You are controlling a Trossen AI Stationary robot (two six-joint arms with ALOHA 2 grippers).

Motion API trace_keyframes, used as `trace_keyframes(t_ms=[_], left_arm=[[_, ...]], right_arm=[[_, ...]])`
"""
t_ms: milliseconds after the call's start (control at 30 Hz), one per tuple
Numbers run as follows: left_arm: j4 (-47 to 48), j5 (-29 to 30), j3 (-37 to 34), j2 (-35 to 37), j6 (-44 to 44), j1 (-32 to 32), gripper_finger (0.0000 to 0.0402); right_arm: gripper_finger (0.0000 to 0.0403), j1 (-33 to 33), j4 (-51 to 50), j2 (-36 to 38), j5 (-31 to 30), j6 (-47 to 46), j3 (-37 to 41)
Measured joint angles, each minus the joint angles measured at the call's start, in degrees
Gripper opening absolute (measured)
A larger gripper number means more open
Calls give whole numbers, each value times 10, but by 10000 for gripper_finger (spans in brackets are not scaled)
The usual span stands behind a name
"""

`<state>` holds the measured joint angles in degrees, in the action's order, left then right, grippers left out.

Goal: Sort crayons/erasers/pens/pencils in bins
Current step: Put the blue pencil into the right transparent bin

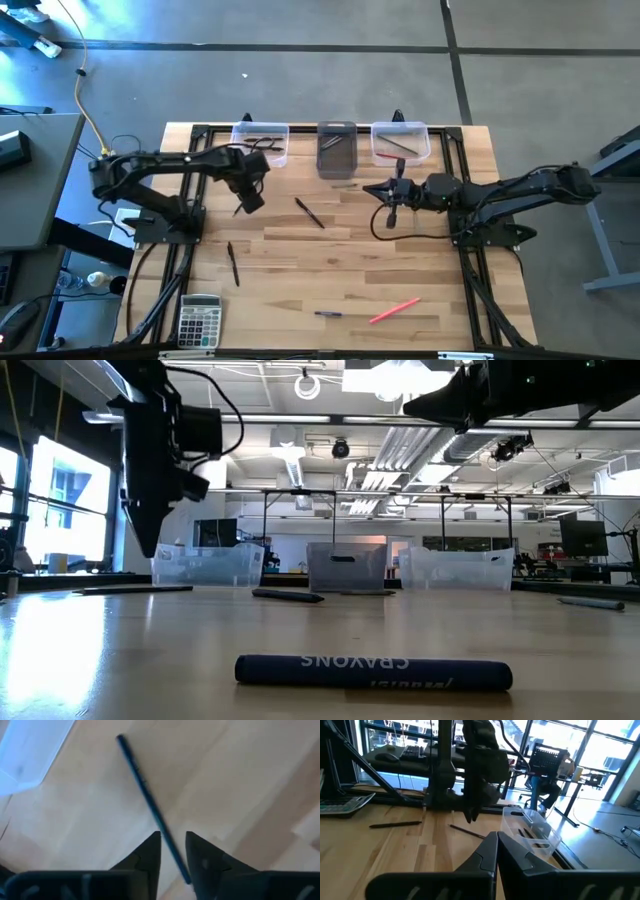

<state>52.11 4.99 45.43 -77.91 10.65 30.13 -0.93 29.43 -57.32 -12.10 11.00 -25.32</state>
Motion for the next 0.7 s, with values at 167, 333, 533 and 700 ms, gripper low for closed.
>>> trace_keyframes(t_ms=[167,333,533,700], left_arm=[[-50,0,0,-41,-4,29,118],[-80,-8,0,-76,-16,50,127],[-94,-9,0,-103,-19,65,120],[-99,0,0,-115,-19,73,113]], right_arm=[[0,0,0,0,0,0,0],[0,0,0,0,0,-4,0],[0,0,0,0,0,-4,0],[0,0,0,0,0,-4,0]])
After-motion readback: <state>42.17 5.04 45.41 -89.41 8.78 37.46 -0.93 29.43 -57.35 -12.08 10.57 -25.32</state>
